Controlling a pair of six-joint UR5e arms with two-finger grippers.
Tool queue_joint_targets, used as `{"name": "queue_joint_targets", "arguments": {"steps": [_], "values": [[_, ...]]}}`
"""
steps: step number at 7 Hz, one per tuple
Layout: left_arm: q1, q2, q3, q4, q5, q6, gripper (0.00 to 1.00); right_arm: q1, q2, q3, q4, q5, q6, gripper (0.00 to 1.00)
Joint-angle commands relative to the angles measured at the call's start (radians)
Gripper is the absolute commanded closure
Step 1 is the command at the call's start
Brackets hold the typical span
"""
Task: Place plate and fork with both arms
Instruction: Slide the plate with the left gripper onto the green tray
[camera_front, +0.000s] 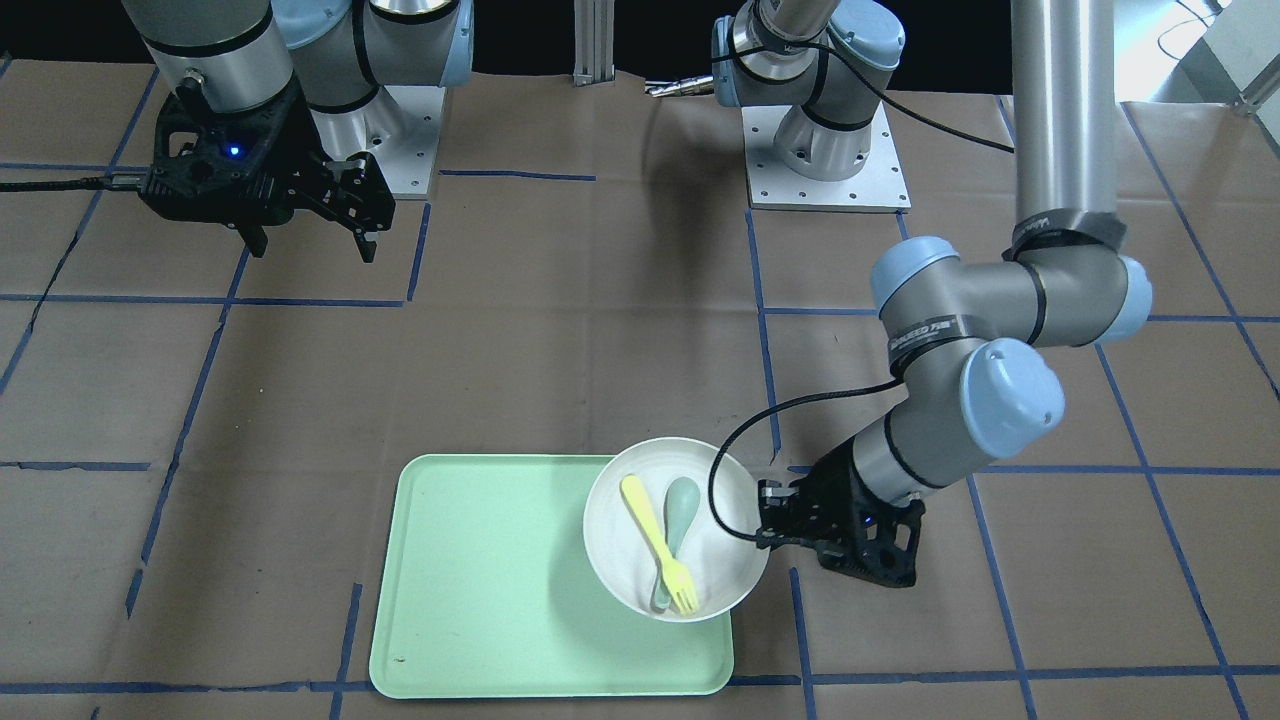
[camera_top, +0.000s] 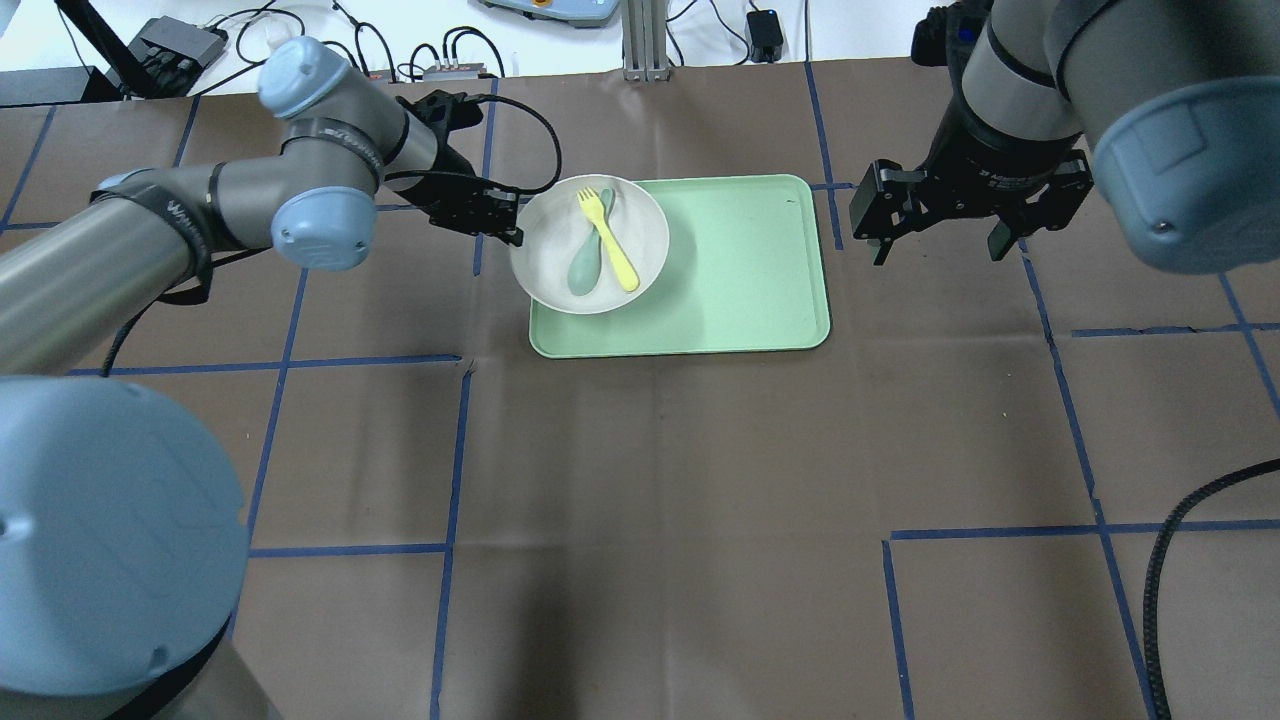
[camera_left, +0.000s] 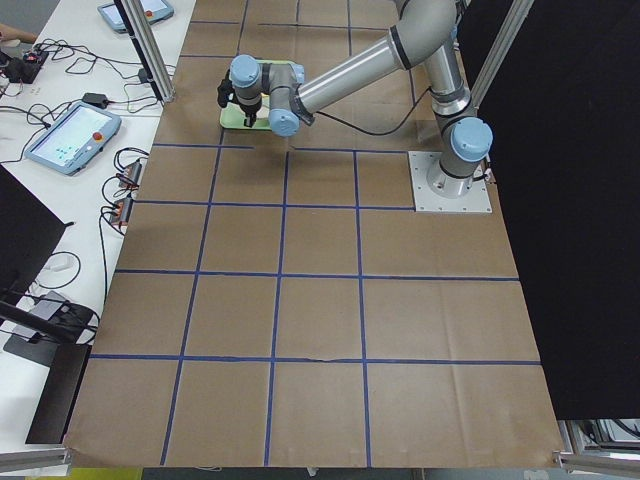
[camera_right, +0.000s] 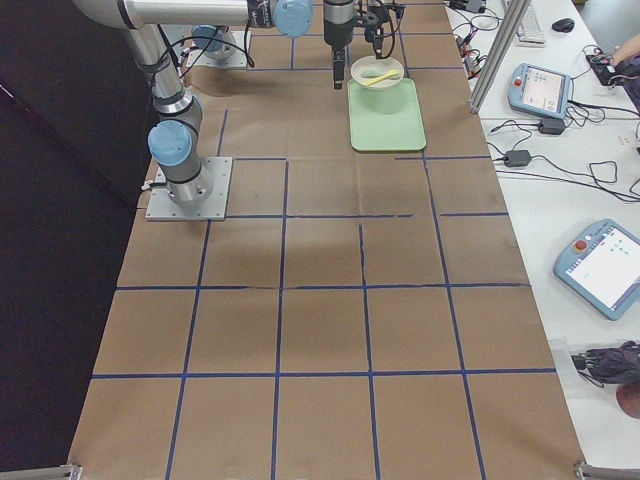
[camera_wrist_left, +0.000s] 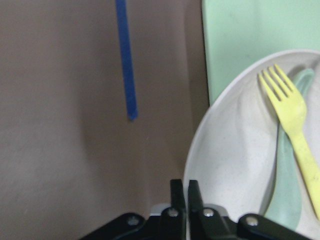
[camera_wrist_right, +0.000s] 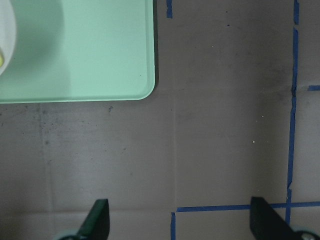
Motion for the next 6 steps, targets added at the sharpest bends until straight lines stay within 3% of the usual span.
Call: {"name": "queue_joint_targets", "arguments": {"steps": [1, 6], "values": [[-0.085, -0.125, 0.129, -0.009, 0.0, -0.047, 0.99, 0.0, 0.0, 0.0, 0.0, 0.0, 0.0, 0.0], [-0.114, -0.13, 0.121, -0.011, 0.016, -0.047, 0.92, 0.0, 0.0, 0.0, 0.0, 0.0, 0.0, 0.0]]}}
